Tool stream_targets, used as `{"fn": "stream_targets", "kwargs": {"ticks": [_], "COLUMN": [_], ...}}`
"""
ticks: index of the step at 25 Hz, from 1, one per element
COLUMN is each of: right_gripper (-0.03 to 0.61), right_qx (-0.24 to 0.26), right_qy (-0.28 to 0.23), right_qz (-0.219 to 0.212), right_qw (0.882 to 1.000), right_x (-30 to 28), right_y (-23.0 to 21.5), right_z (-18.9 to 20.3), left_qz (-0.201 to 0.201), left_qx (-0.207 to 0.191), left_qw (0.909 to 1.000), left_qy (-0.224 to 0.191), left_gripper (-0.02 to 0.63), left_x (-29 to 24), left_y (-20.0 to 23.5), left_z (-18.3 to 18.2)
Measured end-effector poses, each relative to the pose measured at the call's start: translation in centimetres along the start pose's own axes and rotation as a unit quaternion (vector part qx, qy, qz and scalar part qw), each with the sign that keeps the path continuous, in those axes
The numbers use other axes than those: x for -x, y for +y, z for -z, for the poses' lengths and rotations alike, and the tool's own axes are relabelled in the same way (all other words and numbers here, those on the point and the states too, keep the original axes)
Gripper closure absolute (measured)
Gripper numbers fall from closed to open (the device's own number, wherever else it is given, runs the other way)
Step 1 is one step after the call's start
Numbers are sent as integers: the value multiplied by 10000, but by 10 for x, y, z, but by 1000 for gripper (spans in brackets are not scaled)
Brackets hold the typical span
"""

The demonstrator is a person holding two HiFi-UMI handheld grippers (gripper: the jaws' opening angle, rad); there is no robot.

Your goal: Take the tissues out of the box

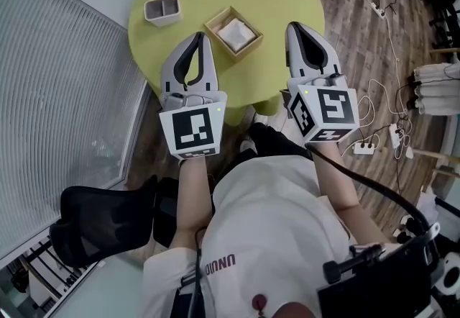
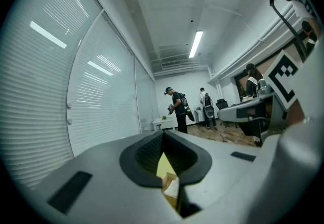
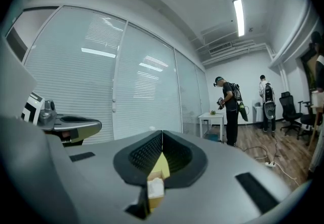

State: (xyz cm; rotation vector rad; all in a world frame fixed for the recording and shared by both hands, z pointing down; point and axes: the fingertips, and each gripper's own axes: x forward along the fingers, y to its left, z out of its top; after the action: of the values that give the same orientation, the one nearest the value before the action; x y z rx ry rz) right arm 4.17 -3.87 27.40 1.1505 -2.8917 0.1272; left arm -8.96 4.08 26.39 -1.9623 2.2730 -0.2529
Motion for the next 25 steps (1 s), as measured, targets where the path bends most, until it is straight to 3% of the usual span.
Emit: {"fn": "stream_targets", "kwargs": {"ticks": [16, 25], "right_gripper": [558, 558], "right_qx": [-61, -163], "right_qy": [113, 315], "right_qz": [-298, -116], "right_qw": [9995, 9993], "right_x": [-76, -87], "right_y": [-33, -45], "right_z": [2, 11], "left_qz": [-153, -78], "left_qx": [122, 277], "left_qw": [9992, 9979], "left_qy": [359, 582], "left_gripper": [601, 601], "left_x": [-73, -91], "left_y": [13, 21], "left_z": [26, 44]}}
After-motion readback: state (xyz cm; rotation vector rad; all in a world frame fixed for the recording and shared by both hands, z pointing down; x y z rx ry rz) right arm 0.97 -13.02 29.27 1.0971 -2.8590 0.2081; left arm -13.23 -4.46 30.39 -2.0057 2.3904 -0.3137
